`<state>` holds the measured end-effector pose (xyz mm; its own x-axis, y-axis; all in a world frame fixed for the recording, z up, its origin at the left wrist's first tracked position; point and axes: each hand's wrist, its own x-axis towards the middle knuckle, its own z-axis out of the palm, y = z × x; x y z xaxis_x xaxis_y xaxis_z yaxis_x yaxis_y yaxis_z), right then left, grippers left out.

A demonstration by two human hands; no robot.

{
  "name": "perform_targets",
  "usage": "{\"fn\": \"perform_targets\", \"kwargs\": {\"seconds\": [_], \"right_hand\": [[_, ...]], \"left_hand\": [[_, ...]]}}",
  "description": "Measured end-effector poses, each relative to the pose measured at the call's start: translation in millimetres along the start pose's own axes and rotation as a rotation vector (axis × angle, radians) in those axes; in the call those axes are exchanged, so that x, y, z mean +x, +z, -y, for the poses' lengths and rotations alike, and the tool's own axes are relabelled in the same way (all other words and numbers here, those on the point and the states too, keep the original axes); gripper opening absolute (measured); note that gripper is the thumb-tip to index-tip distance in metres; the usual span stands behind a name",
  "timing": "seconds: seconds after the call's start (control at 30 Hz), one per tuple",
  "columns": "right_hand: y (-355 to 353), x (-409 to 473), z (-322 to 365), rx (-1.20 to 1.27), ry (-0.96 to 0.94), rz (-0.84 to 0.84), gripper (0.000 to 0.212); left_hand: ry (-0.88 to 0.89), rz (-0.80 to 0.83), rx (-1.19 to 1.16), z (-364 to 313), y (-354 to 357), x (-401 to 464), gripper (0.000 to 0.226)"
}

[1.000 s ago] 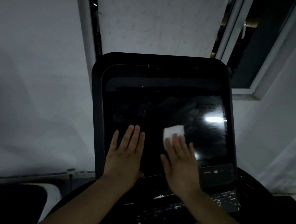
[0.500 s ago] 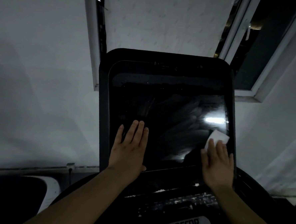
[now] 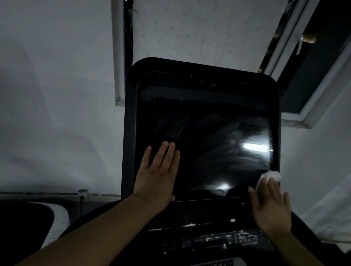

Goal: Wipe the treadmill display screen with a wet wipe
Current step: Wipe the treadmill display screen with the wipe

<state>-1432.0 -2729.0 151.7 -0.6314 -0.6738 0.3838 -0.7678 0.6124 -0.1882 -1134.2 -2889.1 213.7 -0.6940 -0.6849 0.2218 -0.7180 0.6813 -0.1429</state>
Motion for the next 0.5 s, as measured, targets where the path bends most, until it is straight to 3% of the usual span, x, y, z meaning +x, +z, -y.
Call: {"fn": "perform_targets", "kwargs": {"seconds": [0.1,0.23,0.33,0.4,0.5], "right_hand": [[4.7,-15.1,37.3,-0.001,-0.149,-0.040,0.081],[7.5,-50.8,120.2,0.064,-0.526,-0.080,0.068],[3.0,-53.1,144.2,0.062,-0.713,-0.077,0.064],[-0.9,-34.2,136.7,-0.006,-0.716,-0.096,0.063],[-11.7,6.9,118.6,-0.057,-0.480,-0.108,0.075]], "left_hand": [[0.003,-0.001,-0.001,-0.4,0.3,-0.4,0.126],[0.000,-0.012,-0.001,0.3,-0.7,-0.5,0.125],[0.009,-0.018,-0.011,1.4,-1.4,-1.6,0.121],[0.011,-0.022,-0.013,2.1,-1.7,-2.4,0.122],[0.015,-0.017,-0.023,3.0,-2.6,-2.6,0.124]]}}
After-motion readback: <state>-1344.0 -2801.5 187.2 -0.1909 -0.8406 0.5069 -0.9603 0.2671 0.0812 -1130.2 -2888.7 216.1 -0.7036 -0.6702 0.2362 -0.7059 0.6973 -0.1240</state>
